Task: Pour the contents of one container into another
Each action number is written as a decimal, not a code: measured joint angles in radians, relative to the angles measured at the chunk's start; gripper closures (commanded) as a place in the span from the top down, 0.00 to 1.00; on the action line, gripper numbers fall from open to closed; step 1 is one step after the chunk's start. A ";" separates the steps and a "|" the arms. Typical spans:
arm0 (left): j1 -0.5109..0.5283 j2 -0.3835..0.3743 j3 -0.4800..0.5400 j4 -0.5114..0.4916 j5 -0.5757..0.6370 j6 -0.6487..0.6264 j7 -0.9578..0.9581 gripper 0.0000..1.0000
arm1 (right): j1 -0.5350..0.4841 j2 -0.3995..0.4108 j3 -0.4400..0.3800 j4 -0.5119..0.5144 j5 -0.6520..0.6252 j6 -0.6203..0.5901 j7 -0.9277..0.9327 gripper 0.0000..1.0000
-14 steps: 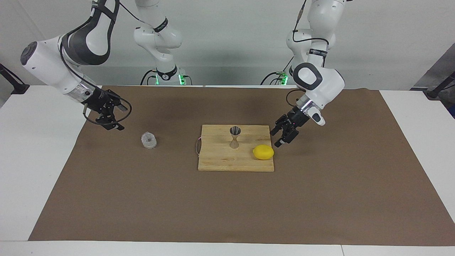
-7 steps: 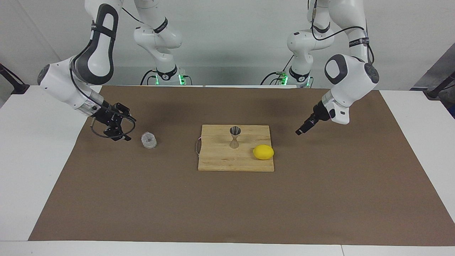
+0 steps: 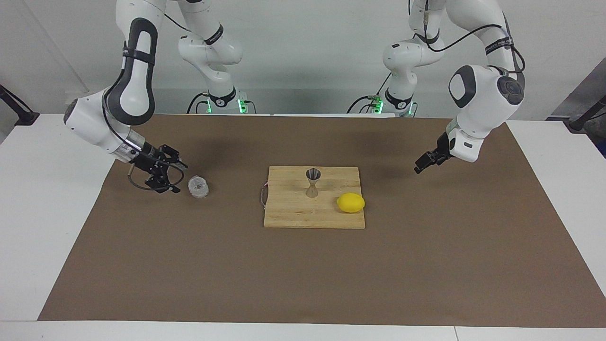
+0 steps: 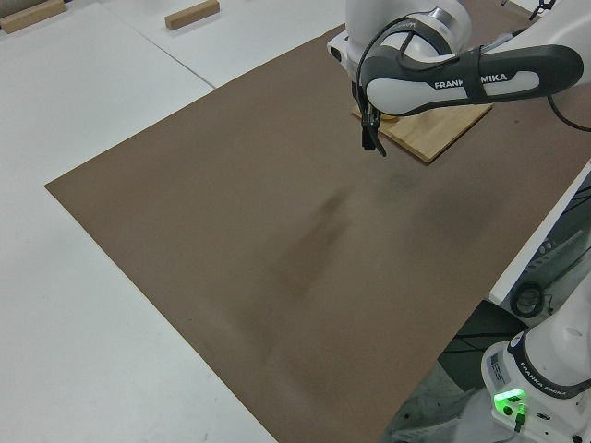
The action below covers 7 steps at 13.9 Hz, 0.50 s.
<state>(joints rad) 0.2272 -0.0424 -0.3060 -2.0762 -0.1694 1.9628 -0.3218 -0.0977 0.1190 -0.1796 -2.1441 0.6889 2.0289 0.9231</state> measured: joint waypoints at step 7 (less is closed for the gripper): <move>0.104 -0.008 0.004 0.214 0.080 -0.167 0.222 1.00 | -0.020 0.022 -0.003 -0.084 0.133 0.034 -0.127 1.00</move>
<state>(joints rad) 0.3312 -0.0501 -0.3021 -1.8618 -0.0890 1.7960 -0.1002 -0.1179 0.1411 -0.1829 -2.2283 0.8214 2.0627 0.7958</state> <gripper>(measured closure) 0.000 0.000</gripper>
